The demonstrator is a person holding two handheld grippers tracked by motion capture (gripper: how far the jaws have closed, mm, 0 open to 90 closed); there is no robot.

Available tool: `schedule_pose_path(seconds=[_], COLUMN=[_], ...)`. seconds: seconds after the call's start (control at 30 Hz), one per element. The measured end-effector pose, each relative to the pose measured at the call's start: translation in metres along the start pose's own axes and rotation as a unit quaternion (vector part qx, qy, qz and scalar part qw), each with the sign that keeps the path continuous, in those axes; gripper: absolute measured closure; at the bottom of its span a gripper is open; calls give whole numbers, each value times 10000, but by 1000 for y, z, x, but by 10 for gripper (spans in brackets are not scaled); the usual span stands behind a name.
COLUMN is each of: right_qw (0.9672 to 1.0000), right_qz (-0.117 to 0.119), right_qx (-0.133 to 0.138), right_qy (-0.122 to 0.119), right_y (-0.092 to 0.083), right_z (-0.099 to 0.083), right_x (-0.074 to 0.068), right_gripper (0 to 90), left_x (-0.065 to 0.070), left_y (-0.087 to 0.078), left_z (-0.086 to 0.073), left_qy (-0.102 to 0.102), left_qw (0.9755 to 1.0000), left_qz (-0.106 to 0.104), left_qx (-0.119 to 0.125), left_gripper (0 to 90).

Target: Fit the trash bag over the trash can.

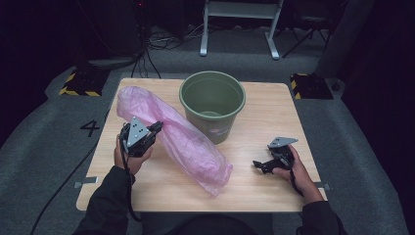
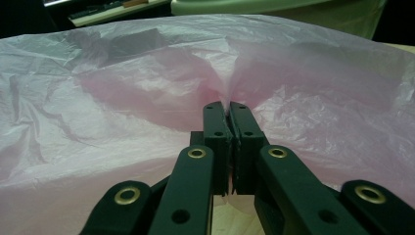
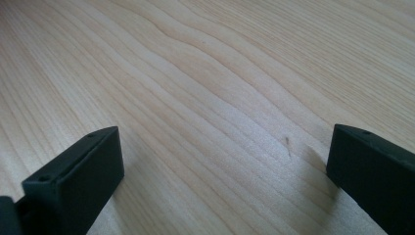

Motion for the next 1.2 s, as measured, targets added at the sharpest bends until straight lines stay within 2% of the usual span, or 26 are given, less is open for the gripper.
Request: schedule_pose_path(seconds=[0.13, 0.23, 0.27, 0.37, 0.5, 0.77, 0.97, 1.2], right_qw=[10000, 10000, 10000, 10000, 10000, 10000, 10000, 10000], right_qz=[0, -1, 0, -3, -18, -33, -24, -25], right_qx=[0, 0, 0, -1, 1, 5, 3, 2], right_qy=[0, -2, 0, 3, 15, 25, 21, 19], right_y=[0, 0, 0, 0, 0, 0, 0, 0], right_z=[0, 0, 0, 0, 0, 0, 0, 0], right_x=[0, 0, 0, 0, 0, 0, 0, 0], right_gripper=[7, 7, 7, 7, 7, 7, 7, 7], left_x=[2, 3, 1, -6, -9, -5, -3, 10], left_y=[-4, -9, -11, -18, -25, -38, -36, -19], left_z=[5, 9, 11, 14, 16, 34, 48, 63], left_qy=[15, 144, 129, -32, 32, 134, 186, 363], left_qw=[9999, 9998, 9997, 9996, 9993, 9981, 9961, 9942], left_qz=[-14, 54, 88, 63, -24, -159, -354, -596], left_qx=[102, 135, 168, 284, 363, 586, 788, 823], left_gripper=[872, 872, 873, 873, 872, 874, 875, 876])
Point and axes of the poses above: each handheld gripper's, and its own axes: y roughly forward along the jaws, z roughly out of its top, x roughly to its right, the point moved 2 cm from there along y, roughly forward along the jaws, and after that the axes turned 3 degrees about -x, right-handed, at the moved point
